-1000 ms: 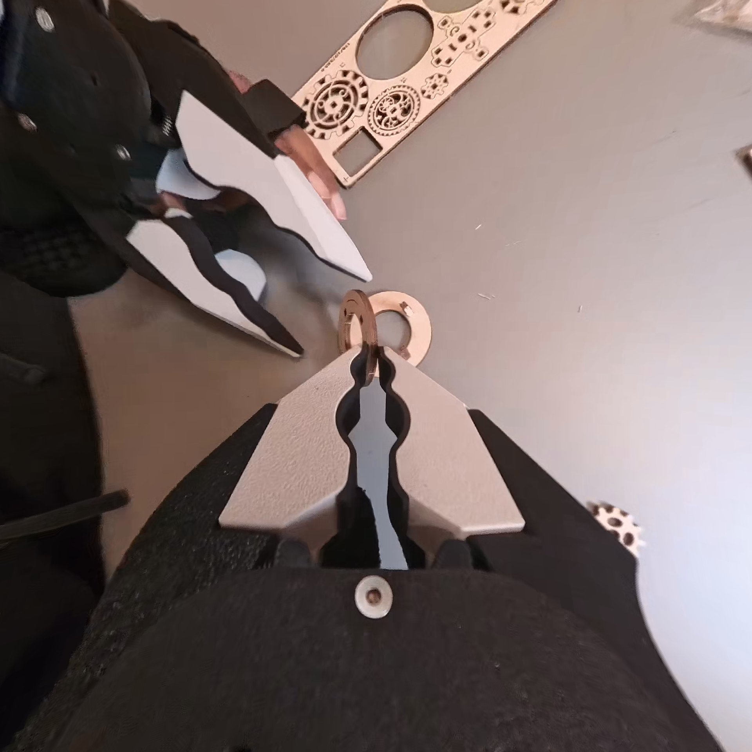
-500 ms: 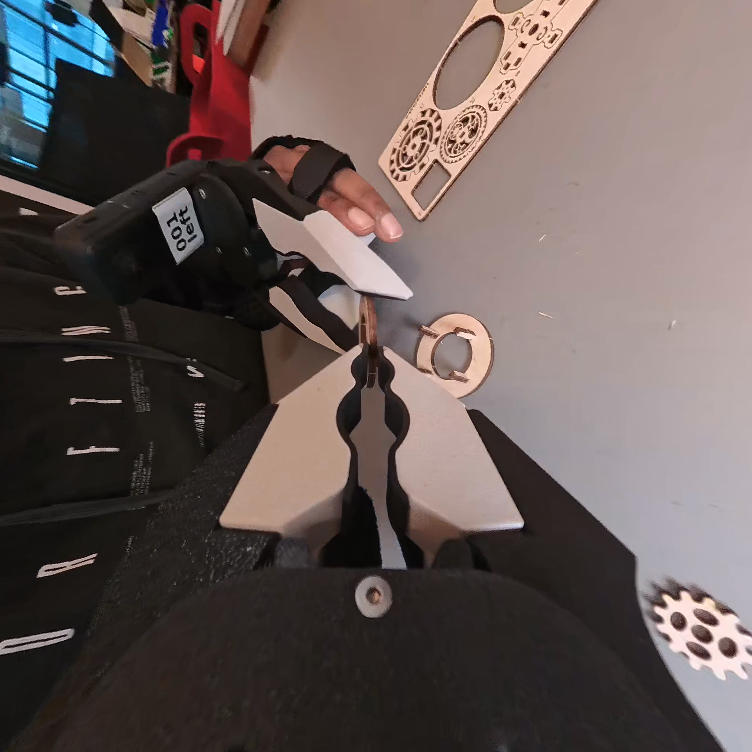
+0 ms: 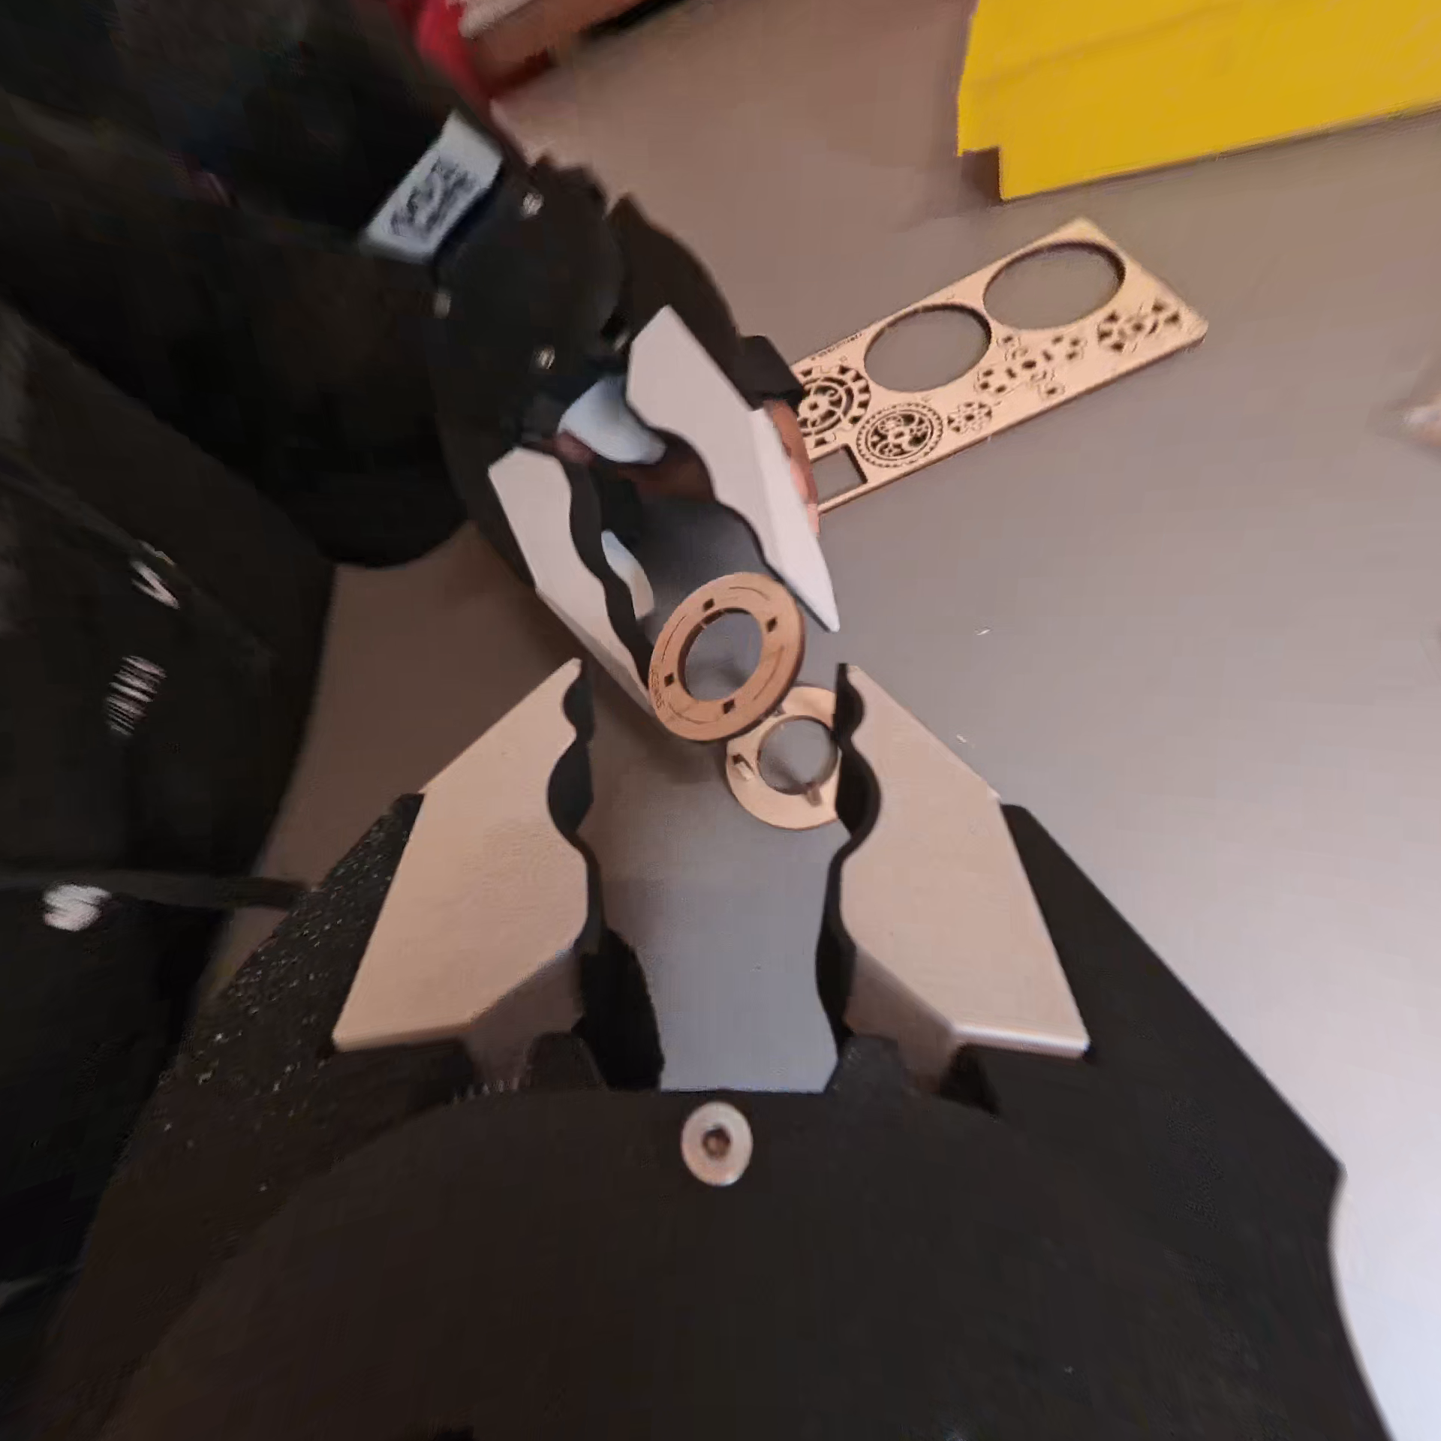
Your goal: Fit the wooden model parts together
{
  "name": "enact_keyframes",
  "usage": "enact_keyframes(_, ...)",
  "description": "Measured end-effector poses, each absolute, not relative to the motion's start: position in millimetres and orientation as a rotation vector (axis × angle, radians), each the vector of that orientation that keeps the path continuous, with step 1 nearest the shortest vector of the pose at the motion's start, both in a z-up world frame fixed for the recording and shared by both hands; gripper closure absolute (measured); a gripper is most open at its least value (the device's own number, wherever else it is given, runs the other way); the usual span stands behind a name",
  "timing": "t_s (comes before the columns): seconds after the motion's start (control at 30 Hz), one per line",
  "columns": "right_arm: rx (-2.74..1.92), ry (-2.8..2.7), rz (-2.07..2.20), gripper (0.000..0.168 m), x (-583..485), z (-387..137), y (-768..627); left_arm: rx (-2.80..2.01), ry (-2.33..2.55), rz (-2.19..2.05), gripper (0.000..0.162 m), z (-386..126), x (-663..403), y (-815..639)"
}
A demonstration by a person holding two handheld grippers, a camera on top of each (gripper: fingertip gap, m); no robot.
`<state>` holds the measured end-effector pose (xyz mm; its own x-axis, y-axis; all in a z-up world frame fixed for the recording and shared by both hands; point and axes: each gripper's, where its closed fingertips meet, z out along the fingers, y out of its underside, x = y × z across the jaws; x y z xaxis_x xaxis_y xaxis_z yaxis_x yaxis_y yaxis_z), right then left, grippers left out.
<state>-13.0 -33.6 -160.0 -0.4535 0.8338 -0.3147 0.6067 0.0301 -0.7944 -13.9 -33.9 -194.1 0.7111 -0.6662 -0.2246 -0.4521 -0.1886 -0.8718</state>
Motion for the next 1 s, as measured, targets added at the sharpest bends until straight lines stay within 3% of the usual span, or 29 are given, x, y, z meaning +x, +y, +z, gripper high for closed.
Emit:
enact_keyframes(0.07, -1.351, -2.118, 1.189, 0.101, -7.4, -165.5, -34.3, -1.860, 0.835, -0.312, 0.107, -195.2, -14.5, -33.3)
enact_keyframes(0.23, -1.244, -2.137, 0.961, 0.108, -1.2, -184.0, -39.5, -1.876, 0.816, -0.425, 0.107, -194.4, -6.5, -34.0)
enact_keyframes(0.4, -1.247, -2.134, 0.999, 0.120, -2.1, -189.3, -41.4, -1.892, 0.887, -0.416, 0.107, -201.2, 0.9, -37.3)
enact_keyframes(1.0, -1.248, -2.152, 1.113, 0.120, -7.7, -188.3, -44.2, -1.879, 0.889, -0.427, 0.107, -199.5, 0.5, -37.7)
